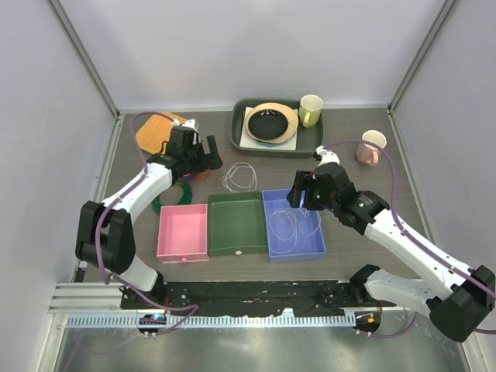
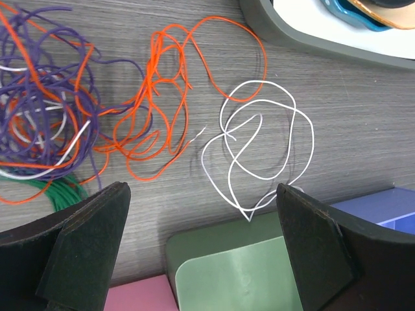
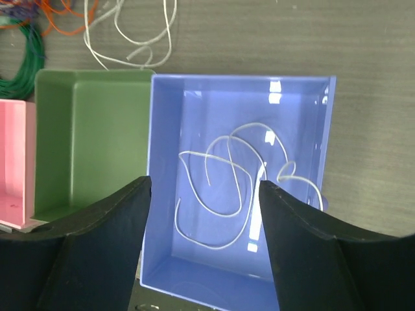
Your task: Untangle the cables
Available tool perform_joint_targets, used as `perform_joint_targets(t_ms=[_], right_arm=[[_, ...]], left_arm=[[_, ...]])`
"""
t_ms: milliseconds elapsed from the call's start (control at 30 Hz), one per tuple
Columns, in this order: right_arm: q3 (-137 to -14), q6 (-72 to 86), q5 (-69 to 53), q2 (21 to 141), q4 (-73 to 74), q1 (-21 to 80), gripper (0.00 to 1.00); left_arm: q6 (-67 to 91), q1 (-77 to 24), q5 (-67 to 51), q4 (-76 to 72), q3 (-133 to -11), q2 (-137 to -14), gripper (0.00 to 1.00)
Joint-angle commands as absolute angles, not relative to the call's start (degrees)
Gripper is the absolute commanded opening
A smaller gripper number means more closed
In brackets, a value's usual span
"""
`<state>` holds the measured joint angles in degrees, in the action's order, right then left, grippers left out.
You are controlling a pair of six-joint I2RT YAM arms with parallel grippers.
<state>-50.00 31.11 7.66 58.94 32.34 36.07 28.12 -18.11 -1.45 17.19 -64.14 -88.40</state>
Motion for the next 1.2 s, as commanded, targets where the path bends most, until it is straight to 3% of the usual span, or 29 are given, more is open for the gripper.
perform_joint_targets(t_ms=[0, 300, 567, 633, 767, 833, 867, 900, 1067, 1167], right_arm=[[-51.86, 27.69, 9.31, 58.53, 23.66, 36.3, 0.76], [-49.66, 23.73, 13.88, 56.87, 12.31, 36.39, 0.77], [-47.46, 22.06, 19.51, 56.16, 11.51, 36.21, 0.82], [-47.37, 22.15, 19.68, 56.78, 11.43, 36.21, 0.85], [-47.2, 21.8, 20.48, 57.3, 11.34, 36.21, 0.87], [-47.11, 21.71, 20.3, 56.78, 11.16, 36.21, 0.87], [-46.94, 21.45, 19.87, 56.34, 10.9, 36.21, 0.87], [-46.76, 21.18, 19.69, 56.08, 10.64, 36.21, 0.87], [-45.79, 21.45, 19.95, 54.93, 8.7, 36.21, 0.99], [-45.35, 19.08, 17.42, 55.63, 5.2, 36.21, 1.0]], left_arm=[[27.42, -20.99, -2.04, 17.65, -68.98, -92.54, 1.0], [25.58, -23.73, 2.55, 26.35, -81.98, -106.87, 0.99], [25.49, -24.61, 0.18, 27.43, -84.73, -112.06, 0.66], [25.66, -24.61, -2.28, 27.07, -84.9, -112.58, 0.54], [25.66, -24.7, -4.48, 26.63, -86.13, -113.38, 0.5], [25.66, -24.79, -3.52, 27.07, -86.66, -114.08, 0.37], [25.66, -24.79, -3.34, 27.24, -87.27, -114.34, 0.26], [25.58, -24.7, -3.51, 27.94, -87.8, -114.61, 0.0], [24.79, -24.7, -6.41, 28.22, -90.09, -110.59, 0.0], [24.44, -24.7, -7.64, 25.93, -90.96, -105.84, 0.0]])
